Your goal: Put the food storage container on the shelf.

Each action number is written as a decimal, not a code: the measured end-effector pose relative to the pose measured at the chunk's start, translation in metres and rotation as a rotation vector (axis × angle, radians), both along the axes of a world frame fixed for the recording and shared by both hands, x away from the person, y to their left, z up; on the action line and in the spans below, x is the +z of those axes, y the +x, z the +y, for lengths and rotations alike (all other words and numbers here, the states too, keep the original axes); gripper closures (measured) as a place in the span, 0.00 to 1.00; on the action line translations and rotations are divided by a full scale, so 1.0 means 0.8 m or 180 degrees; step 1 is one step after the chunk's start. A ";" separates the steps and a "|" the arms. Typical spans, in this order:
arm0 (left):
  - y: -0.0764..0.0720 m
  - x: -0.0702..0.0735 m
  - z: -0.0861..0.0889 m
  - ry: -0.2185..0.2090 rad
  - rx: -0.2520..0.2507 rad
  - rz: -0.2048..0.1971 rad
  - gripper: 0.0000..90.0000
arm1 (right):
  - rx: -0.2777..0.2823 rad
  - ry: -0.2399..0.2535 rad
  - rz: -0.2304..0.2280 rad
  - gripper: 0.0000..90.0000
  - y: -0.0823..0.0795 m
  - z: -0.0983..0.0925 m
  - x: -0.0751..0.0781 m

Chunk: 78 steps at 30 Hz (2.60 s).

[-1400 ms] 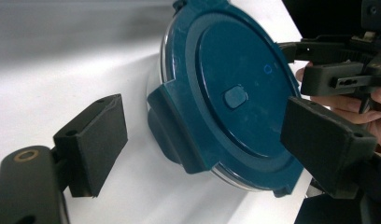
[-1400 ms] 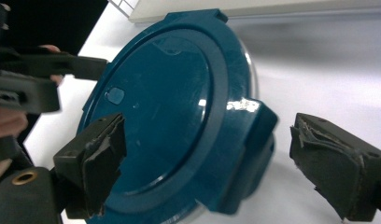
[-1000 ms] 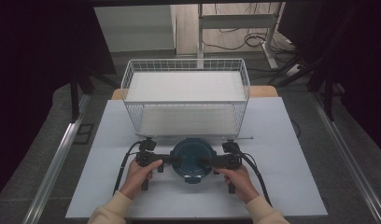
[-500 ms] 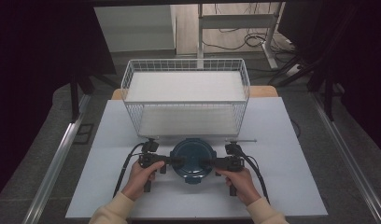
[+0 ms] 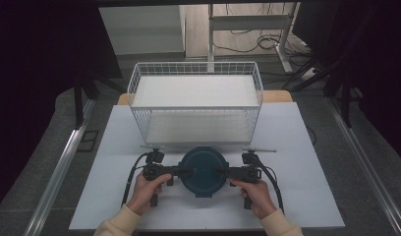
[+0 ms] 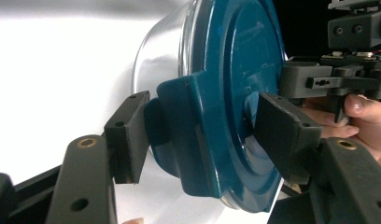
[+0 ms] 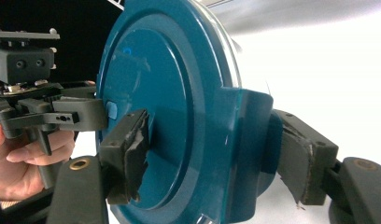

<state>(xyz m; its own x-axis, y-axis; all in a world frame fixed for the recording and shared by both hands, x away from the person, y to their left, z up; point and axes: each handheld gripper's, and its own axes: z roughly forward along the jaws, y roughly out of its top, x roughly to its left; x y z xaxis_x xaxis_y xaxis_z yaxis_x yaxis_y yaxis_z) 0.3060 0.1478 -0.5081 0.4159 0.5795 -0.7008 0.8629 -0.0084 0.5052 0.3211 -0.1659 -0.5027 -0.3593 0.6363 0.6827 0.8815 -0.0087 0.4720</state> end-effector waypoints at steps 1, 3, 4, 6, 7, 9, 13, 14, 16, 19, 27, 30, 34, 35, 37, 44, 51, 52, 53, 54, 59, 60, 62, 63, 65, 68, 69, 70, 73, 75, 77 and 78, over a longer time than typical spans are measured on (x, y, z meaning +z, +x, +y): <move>-0.001 0.001 0.000 0.0006 0.0000 -0.0022 0.43 | -0.0001 -0.0012 -0.0038 0.36 -0.003 0.000 0.002; -0.002 0.003 0.001 0.0006 -0.0002 -0.0055 0.44 | -0.0001 -0.0015 -0.0069 0.37 -0.006 -0.001 0.004; -0.004 0.004 0.002 0.0004 0.0004 -0.0095 0.45 | -0.0001 -0.0011 -0.0088 0.38 -0.006 -0.001 0.005; -0.004 0.006 0.002 0.0014 0.0007 -0.0110 0.45 | -0.0003 -0.0001 -0.0086 0.38 -0.007 -0.001 0.006; -0.006 0.007 0.003 0.0028 0.0017 -0.0136 0.46 | 0.0007 -0.0002 -0.0142 0.39 -0.008 -0.001 0.007; -0.006 0.008 0.003 0.0047 -0.0005 -0.0169 0.46 | 0.0023 -0.0014 -0.0182 0.39 -0.009 0.000 0.007; -0.009 0.013 0.004 0.0073 -0.0030 -0.0209 0.46 | 0.0073 -0.0044 -0.0291 0.39 -0.011 0.002 0.012; -0.009 0.015 0.004 0.0088 -0.0034 -0.0230 0.46 | 0.0076 -0.0039 -0.0309 0.39 -0.012 0.002 0.014; -0.013 0.022 0.004 0.0096 -0.0036 -0.0313 0.46 | 0.0096 -0.0037 -0.0374 0.39 -0.014 0.002 0.019; -0.017 0.031 0.005 0.0080 -0.0033 -0.0384 0.46 | 0.0125 -0.0069 -0.0497 0.39 -0.018 0.003 0.029; -0.026 0.053 0.006 0.0098 -0.0041 -0.0576 0.46 | 0.0140 -0.0067 -0.0735 0.40 -0.027 0.003 0.052; -0.027 0.058 0.008 0.0081 -0.0035 -0.0619 0.46 | 0.0156 -0.0090 -0.0834 0.40 -0.031 0.006 0.061; -0.029 0.064 0.010 0.0100 -0.0045 -0.0666 0.46 | 0.0166 -0.0088 -0.0862 0.40 -0.032 0.006 0.064; -0.030 0.067 0.010 0.0100 -0.0038 -0.0687 0.46 | 0.0166 -0.0085 -0.0873 0.40 -0.033 0.007 0.066; -0.031 0.074 0.012 0.0103 -0.0033 -0.0725 0.46 | 0.0171 -0.0078 -0.0921 0.40 -0.034 0.008 0.072; -0.026 0.089 0.019 0.0101 0.0011 -0.0811 0.45 | 0.0188 -0.0084 -0.1029 0.40 -0.027 0.017 0.091; -0.020 0.111 0.029 0.0100 0.0054 -0.0909 0.45 | 0.0241 -0.0095 -0.1120 0.40 -0.017 0.027 0.111; -0.020 0.114 0.030 0.0093 0.0060 -0.0921 0.45 | 0.0252 -0.0105 -0.1138 0.40 -0.017 0.027 0.114; -0.020 0.118 0.031 0.0095 0.0062 -0.0947 0.45 | 0.0251 -0.0102 -0.1156 0.40 -0.016 0.029 0.120; -0.020 0.118 0.031 0.0095 0.0062 -0.0947 0.45 | 0.0252 -0.0100 -0.1159 0.40 -0.016 0.030 0.122; -0.019 0.130 0.033 0.0094 0.0058 -0.1001 0.45 | 0.0262 -0.0116 -0.1220 0.40 -0.015 0.031 0.133; -0.018 0.133 0.033 0.0101 0.0051 -0.1014 0.45 | 0.0266 -0.0120 -0.1234 0.40 -0.015 0.031 0.135; -0.017 0.138 0.033 0.0107 0.0047 -0.1019 0.45 | 0.0267 -0.0121 -0.1264 0.40 -0.015 0.031 0.140; -0.017 0.140 0.033 0.0103 0.0045 -0.1029 0.45 | 0.0270 -0.0121 -0.1278 0.41 -0.014 0.031 0.144; -0.015 0.146 0.033 0.0108 0.0048 -0.1041 0.45 | 0.0268 -0.0116 -0.1281 0.41 -0.014 0.031 0.146; -0.012 0.152 0.032 0.0115 0.0049 -0.1052 0.45 | 0.0274 -0.0103 -0.1299 0.41 -0.009 0.030 0.153; -0.011 0.154 0.032 0.0118 0.0050 -0.1054 0.45 | 0.0274 -0.0103 -0.1299 0.41 -0.009 0.030 0.153; -0.010 0.156 0.032 0.0116 0.0050 -0.1065 0.45 | 0.0268 -0.0102 -0.1306 0.41 -0.008 0.030 0.155; -0.009 0.160 0.032 0.0110 0.0039 -0.1085 0.45 | 0.0282 -0.0115 -0.1325 0.41 -0.006 0.030 0.162; -0.008 0.163 0.032 0.0095 0.0043 -0.1086 0.45 | 0.0305 -0.0141 -0.1345 0.41 -0.006 0.030 0.166; -0.008 0.164 0.033 0.0098 0.0039 -0.1087 0.45 | 0.0311 -0.0146 -0.1347 0.41 -0.006 0.030 0.167; -0.008 0.166 0.033 0.0091 0.0045 -0.1094 0.45 | 0.0309 -0.0145 -0.1347 0.41 -0.005 0.030 0.169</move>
<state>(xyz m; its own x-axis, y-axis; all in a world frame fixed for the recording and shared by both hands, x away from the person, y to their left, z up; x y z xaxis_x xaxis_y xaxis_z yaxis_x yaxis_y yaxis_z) 0.2999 0.1743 -0.3757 0.6168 0.6042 -0.5045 0.6424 -0.0160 0.7662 0.3167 -0.1418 -0.3676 -0.6611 0.6117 0.4344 0.6060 0.0940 0.7899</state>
